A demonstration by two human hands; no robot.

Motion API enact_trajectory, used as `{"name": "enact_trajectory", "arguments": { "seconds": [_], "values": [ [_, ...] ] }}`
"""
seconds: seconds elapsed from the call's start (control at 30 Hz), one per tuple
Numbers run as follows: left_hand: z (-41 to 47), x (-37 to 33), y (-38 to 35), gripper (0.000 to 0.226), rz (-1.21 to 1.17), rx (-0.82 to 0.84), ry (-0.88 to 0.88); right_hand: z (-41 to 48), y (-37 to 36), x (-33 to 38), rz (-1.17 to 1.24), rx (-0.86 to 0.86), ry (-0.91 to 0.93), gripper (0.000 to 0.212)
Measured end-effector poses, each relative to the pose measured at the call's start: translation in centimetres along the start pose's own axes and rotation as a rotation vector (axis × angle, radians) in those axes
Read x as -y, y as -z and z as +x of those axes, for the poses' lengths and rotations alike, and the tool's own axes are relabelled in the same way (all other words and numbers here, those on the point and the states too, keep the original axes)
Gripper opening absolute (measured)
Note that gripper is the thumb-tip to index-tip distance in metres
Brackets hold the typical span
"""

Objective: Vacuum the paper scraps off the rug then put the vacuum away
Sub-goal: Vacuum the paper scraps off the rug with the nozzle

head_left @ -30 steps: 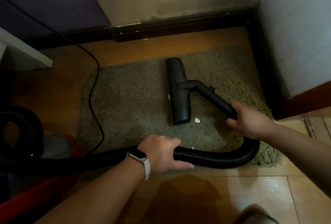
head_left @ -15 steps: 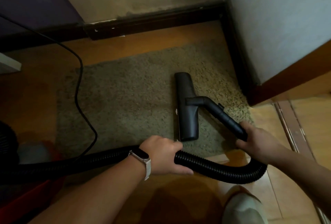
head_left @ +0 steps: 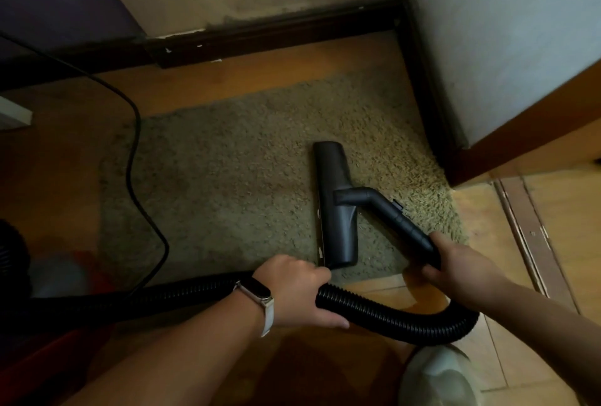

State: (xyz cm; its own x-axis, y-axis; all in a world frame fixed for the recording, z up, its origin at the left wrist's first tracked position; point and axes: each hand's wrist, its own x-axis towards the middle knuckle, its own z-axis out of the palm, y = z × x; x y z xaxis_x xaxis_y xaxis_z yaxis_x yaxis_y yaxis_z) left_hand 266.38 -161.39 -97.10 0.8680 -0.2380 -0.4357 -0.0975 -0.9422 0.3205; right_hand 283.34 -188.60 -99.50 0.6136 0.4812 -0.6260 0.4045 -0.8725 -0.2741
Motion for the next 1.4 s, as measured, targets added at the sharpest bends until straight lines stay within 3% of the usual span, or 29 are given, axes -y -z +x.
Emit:
{"name": "enact_trajectory", "arguments": {
  "seconds": [0.5, 0.77, 0.97, 1.4],
  "values": [
    [-0.8, 1.7, 0.9, 0.063, -0.035, 0.077, 0.038, 2.2, 1.0, 4.2, -0.206, 0.051, 0.103, 0.035],
    [-1.5, 2.0, 0.0, 0.065, -0.061, 0.055, 0.044, 2.1, 0.7, 4.2, -0.141, 0.009, 0.159, 0.033],
    [-1.6, 1.1, -0.5, 0.063, -0.052, 0.012, 0.029, 0.0, 0.0, 1.6, 0.085, -0.083, 0.040, 0.030],
    [-1.7, -1.0, -0.8, 0.069, -0.030, -0.029, -0.135, -5.2, -1.2, -0.7, 0.025, -0.146, -0.100, 0.031]
  ]
}}
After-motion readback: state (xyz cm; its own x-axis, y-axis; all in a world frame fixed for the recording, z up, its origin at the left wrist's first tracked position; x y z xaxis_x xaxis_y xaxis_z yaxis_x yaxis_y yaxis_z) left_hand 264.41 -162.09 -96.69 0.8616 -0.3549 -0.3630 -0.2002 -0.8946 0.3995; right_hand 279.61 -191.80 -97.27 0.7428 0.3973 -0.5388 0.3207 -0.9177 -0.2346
